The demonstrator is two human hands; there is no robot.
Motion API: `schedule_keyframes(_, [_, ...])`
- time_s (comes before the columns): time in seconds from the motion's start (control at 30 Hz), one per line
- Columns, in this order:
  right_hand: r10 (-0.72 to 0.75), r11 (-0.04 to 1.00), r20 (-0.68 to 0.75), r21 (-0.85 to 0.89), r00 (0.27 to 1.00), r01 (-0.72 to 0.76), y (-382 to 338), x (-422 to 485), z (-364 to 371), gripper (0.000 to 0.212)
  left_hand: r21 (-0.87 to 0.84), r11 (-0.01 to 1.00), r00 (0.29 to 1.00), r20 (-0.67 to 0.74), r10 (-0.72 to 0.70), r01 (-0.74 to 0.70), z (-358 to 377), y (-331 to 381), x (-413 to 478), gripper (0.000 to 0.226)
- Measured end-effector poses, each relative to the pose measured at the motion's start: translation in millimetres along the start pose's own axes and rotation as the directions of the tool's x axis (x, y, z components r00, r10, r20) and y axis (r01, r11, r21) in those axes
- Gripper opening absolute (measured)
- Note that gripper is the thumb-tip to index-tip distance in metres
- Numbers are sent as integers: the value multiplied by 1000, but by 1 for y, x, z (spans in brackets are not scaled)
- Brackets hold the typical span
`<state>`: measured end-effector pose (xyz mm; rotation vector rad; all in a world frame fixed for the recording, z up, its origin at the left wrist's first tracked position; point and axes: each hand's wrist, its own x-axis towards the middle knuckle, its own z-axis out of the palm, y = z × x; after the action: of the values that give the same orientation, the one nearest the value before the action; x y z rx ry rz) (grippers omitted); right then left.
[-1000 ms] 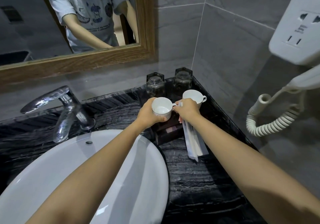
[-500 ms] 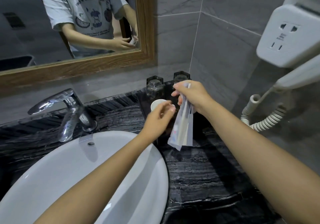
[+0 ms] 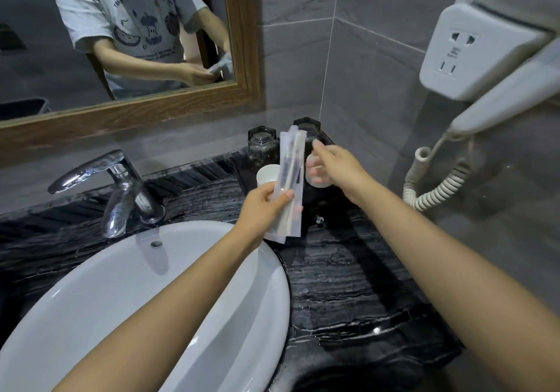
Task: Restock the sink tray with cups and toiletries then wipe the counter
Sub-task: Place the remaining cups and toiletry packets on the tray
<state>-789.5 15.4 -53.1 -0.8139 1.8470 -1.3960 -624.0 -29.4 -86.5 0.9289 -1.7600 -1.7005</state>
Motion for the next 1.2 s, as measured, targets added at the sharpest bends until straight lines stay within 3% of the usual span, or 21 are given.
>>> schedule_keyframes(0.07, [7, 980, -111, -199, 994, -30, 38, -3, -5, 23, -40, 999, 999, -17, -33, 32, -4, -4, 2, 11])
schedule_keyframes(0.13, [14, 870, -170, -484, 985, -96, 76, -6, -11, 18, -87, 993, 996, -23, -86, 84, -4, -11, 3, 17])
schedule_keyframes(0.23, [61, 770, -194, -615, 979, -170, 114, -7, -11, 25, -111, 984, 989, -31, -144, 140, 3, -21, 4, 16])
schedule_keyframes(0.37, [112, 785, -198, -583, 974, -209, 132, 2, 1, 32, -138, 977, 984, -40, -171, 165, 10, -30, 5, 21])
schedule_keyframes(0.5, [93, 821, -200, -539, 975, -188, 137, 8, 13, 21, -133, 977, 982, -64, -175, 165, 9, -34, 4, 15])
schedule_keyframes(0.9, [140, 881, -233, -415, 962, -228, 144, 1, 8, 36, -181, 971, 979, -100, -179, 159, 6, -38, 3, 19])
schedule_keyframes(1.2, [162, 871, -211, -429, 964, -240, 158, -32, -13, 25, -205, 961, 977, -67, -202, 184, 30, -43, -7, 12])
